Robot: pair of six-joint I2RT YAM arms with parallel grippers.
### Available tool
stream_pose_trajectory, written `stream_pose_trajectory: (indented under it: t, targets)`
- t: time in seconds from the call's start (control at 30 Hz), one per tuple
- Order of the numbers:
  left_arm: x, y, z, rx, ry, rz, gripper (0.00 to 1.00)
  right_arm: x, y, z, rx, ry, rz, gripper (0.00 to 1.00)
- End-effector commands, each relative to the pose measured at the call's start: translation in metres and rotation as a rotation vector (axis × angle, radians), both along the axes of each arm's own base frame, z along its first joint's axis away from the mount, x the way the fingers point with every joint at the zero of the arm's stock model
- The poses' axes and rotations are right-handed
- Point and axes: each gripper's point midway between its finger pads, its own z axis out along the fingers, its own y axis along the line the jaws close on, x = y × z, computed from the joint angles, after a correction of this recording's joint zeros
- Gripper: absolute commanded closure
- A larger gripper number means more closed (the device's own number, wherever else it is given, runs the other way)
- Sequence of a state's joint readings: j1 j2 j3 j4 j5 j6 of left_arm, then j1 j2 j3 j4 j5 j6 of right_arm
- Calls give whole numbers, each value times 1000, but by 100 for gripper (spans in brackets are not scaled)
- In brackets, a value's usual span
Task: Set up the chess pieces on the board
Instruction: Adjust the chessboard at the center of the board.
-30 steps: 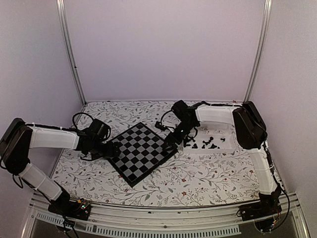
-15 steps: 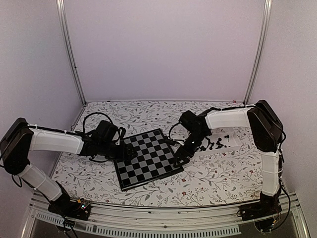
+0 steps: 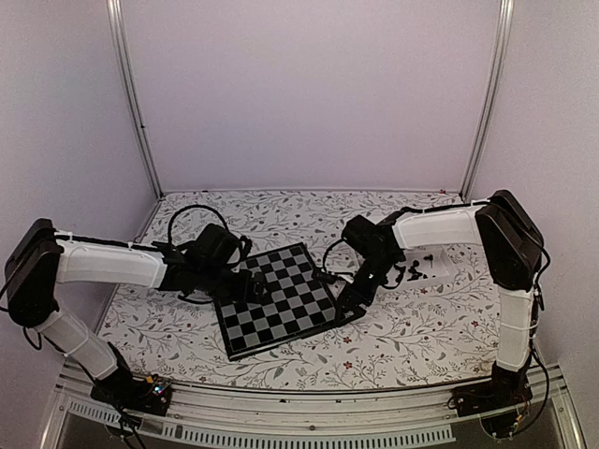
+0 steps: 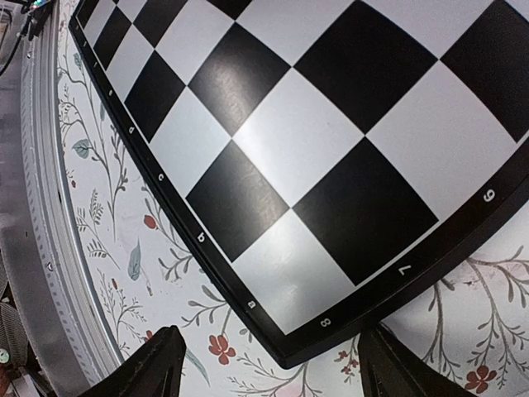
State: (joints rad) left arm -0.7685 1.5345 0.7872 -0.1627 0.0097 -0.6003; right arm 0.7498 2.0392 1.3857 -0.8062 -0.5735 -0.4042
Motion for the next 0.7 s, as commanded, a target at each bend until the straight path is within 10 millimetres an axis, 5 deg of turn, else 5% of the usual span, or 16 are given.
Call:
stream_pose_trajectory:
  t: [0.0,0.17,0.3,0.43,0.67]
  targets:
    - [21,51,30,153,-96,194,2,0,-3,9,-13,-53,14,25]
    - [38,106,16,204,-36,354,1,12,-3,4,-43,-88,-3,24]
    - [50,118,7,175,-11,384,1,15,-1,-1,-50,-94,-4,24]
    - [67,124,-6,148,1,395,1,16,1,-3,-45,-89,-6,24]
    - [88,97,-23,103,56,324,1,5,5,-3,-29,-88,28,24]
